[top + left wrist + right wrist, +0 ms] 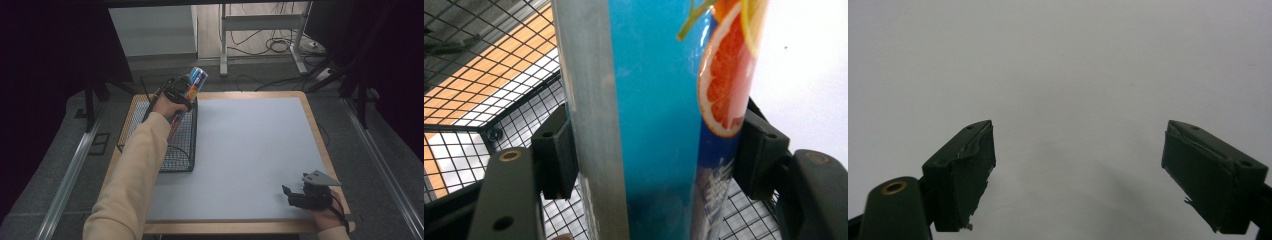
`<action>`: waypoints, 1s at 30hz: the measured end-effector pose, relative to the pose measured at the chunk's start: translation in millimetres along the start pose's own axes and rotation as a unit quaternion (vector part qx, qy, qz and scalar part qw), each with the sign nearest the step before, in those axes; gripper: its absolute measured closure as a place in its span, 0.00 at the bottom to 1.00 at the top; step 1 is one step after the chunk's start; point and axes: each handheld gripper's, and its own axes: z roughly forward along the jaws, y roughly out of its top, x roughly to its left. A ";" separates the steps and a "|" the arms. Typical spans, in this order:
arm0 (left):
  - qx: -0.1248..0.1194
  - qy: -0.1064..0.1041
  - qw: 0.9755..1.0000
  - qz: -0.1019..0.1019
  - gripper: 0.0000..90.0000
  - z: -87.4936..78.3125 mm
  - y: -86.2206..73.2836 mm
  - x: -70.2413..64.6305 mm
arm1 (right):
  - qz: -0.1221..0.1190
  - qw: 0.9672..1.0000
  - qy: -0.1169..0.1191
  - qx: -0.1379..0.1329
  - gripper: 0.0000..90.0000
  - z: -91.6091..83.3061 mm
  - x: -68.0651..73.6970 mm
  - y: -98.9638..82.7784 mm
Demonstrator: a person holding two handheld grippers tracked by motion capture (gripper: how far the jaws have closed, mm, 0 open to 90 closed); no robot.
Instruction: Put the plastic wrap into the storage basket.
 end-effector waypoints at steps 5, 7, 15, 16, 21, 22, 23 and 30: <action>0.003 -0.003 1.000 -0.010 0.35 6.4 -0.9 3.1 | 0.000 1.000 -0.001 -0.003 0.16 -1.7 -0.1 -0.2; 0.002 -0.004 1.000 -0.012 0.35 7.7 -1.9 5.2 | 0.000 1.000 -0.001 -0.002 0.16 -1.4 -0.2 -0.3; -0.005 0.004 1.000 -0.006 0.35 9.2 -2.4 4.6 | -0.001 1.000 0.000 -0.001 0.16 -1.4 0.9 -0.1; -0.007 0.008 1.000 -0.003 0.34 8.9 -2.4 3.6 | -0.001 1.000 0.000 -0.001 0.16 -1.4 1.0 -0.1; -0.019 0.026 0.999 0.000 0.31 4.5 -1.6 0.4 | -0.003 1.000 0.001 0.000 0.16 -1.2 1.1 -0.1; -0.029 0.028 0.999 -0.002 0.31 2.1 -1.8 -0.1 | -0.002 1.000 0.001 0.000 0.16 -1.1 1.1 -0.2; -0.041 0.027 0.999 -0.005 0.31 -0.5 -2.2 -0.5 | -0.001 1.000 0.002 0.001 0.16 -0.9 1.0 -0.3; -0.054 0.030 0.998 -0.001 0.27 -9.3 -5.9 -2.8 | -0.004 1.000 0.001 0.001 0.16 -0.6 1.8 0.0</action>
